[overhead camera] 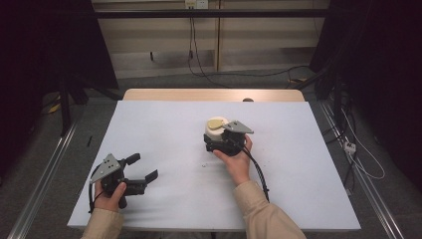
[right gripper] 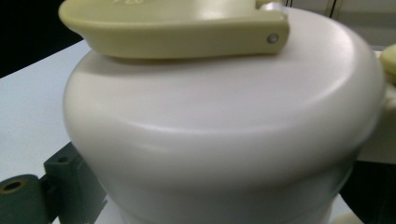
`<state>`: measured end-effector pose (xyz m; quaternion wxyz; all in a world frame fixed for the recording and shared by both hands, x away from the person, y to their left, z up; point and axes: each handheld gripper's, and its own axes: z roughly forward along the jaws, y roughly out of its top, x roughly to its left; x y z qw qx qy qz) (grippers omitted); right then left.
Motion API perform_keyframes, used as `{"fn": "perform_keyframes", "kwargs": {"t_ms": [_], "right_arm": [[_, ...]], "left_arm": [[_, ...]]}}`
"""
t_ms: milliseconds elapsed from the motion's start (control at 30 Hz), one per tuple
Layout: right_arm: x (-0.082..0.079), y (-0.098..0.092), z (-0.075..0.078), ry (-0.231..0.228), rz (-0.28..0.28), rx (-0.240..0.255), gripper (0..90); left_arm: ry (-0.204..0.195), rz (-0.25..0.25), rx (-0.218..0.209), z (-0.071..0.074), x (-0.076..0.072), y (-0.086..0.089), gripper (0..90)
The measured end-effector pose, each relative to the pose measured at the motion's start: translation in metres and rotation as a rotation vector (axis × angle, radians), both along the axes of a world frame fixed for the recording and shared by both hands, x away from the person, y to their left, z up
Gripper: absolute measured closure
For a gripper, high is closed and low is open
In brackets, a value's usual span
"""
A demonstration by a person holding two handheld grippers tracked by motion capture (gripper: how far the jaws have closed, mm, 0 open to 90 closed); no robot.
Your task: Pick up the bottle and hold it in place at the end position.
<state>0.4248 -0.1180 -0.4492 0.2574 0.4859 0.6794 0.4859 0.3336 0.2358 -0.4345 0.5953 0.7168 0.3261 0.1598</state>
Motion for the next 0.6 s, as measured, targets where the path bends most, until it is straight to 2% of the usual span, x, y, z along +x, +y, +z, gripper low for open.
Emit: {"fn": "perform_keyframes", "kwargs": {"t_ms": [433,600], "right_arm": [[-0.001,0.000,0.000,-0.005,0.012,-0.010,4.8],[0.000,-0.002,-0.002,0.005,0.009,0.012,4.4]], "left_arm": [[0.007,-0.004,0.003,-0.001,0.003,-0.004,4.3],[0.011,-0.013,0.005,0.003,0.008,-0.012,4.3]]}}
